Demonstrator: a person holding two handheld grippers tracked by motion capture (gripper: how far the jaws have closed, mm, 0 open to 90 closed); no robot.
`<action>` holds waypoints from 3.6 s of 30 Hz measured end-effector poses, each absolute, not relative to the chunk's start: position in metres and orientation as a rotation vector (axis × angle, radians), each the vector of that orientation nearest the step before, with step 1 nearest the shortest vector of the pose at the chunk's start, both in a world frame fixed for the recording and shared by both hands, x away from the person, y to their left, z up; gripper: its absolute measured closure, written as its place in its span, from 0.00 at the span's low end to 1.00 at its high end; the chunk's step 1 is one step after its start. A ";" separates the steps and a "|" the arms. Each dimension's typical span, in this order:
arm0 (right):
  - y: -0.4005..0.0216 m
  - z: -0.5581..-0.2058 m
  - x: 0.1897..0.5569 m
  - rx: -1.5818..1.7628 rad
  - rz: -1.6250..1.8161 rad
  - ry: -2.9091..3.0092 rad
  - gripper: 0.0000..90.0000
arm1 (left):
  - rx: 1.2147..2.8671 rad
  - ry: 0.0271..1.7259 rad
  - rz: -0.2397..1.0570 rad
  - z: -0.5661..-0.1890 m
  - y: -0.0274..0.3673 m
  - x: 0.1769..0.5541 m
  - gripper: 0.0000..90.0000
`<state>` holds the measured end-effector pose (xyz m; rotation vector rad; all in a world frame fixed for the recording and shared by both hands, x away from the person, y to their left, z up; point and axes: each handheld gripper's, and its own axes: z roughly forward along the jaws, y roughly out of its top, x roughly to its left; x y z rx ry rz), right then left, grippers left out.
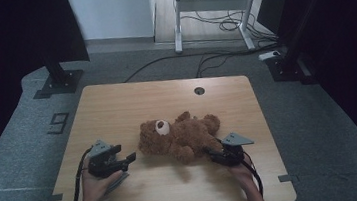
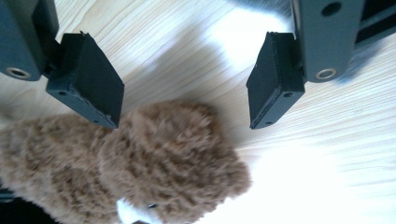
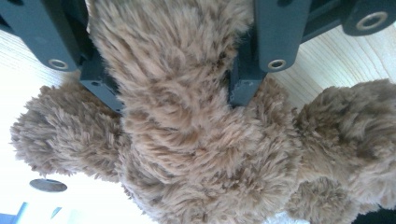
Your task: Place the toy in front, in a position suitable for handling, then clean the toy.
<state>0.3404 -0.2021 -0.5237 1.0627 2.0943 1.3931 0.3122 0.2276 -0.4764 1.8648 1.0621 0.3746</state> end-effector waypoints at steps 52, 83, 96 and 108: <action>-0.204 -0.528 0.339 1.096 1.431 2.081 0.49 | 1.869 1.121 0.384 -0.485 0.252 0.296 0.86; -0.203 -0.530 0.336 1.115 1.443 2.085 0.53 | 1.898 0.811 0.273 -0.436 0.110 0.355 0.85; -0.201 -0.530 0.336 1.118 1.449 2.061 0.66 | 1.939 0.708 0.172 -0.449 0.040 0.357 0.85; -0.201 -0.529 0.337 1.097 1.442 2.072 0.69 | 2.025 0.710 0.241 -0.469 0.015 0.348 0.85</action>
